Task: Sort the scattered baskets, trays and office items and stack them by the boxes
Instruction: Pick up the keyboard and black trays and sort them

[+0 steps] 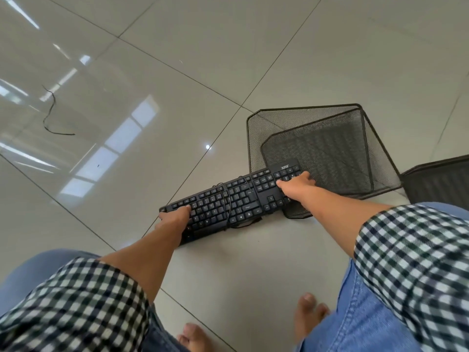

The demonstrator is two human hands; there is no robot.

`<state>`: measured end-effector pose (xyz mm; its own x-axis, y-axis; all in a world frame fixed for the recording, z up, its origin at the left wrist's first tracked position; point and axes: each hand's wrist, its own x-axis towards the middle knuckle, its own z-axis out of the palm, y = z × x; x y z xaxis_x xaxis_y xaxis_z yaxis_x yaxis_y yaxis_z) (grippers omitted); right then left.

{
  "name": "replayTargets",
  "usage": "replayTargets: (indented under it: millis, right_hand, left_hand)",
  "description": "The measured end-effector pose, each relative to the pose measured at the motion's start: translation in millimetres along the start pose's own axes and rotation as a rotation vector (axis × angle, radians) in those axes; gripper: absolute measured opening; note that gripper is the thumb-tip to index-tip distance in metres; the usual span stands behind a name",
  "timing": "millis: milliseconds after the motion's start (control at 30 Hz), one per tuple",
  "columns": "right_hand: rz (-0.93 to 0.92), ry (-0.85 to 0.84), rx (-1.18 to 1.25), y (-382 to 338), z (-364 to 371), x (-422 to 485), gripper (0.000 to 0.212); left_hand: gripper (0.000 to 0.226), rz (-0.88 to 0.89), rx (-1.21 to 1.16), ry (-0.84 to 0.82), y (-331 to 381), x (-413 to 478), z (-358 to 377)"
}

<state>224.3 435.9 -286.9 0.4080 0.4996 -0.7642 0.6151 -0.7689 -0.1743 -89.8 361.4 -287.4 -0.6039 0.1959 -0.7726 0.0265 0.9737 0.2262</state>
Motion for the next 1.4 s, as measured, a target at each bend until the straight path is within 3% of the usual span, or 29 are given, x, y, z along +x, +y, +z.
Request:
replayTargets:
  millis: [300, 533, 833, 1100, 1300, 1400]
  right_hand:
    - [0.119, 0.083, 0.153, 16, -5, -2, 0.091]
    - [0.079, 0.157, 0.337, 7, -12, -12, 0.092]
    - [-0.136, 0.293, 0.266, -33, -53, -52, 0.088]
    - [-0.184, 0.347, 0.215, -49, -124, -238, 0.072]
    - [-0.166, 0.260, 0.184, -59, -190, -416, 0.089]
    - [-0.202, 0.220, 0.125, -65, -215, -485, 0.087]
  left_hand:
    - [0.089, -0.008, -0.125, 0.015, -6, -6, -4]
    - [0.083, 0.051, -0.172, 0.175, 11, -20, -20]
    - [0.054, 0.217, -0.293, 0.101, 15, -47, -86]
    - [0.038, 0.293, -0.403, 0.148, -13, -187, -253]
    - [0.029, 0.047, -0.582, 0.294, -68, -331, -388]
    - [0.045, -0.110, -0.617, 0.410, -99, -401, -437]
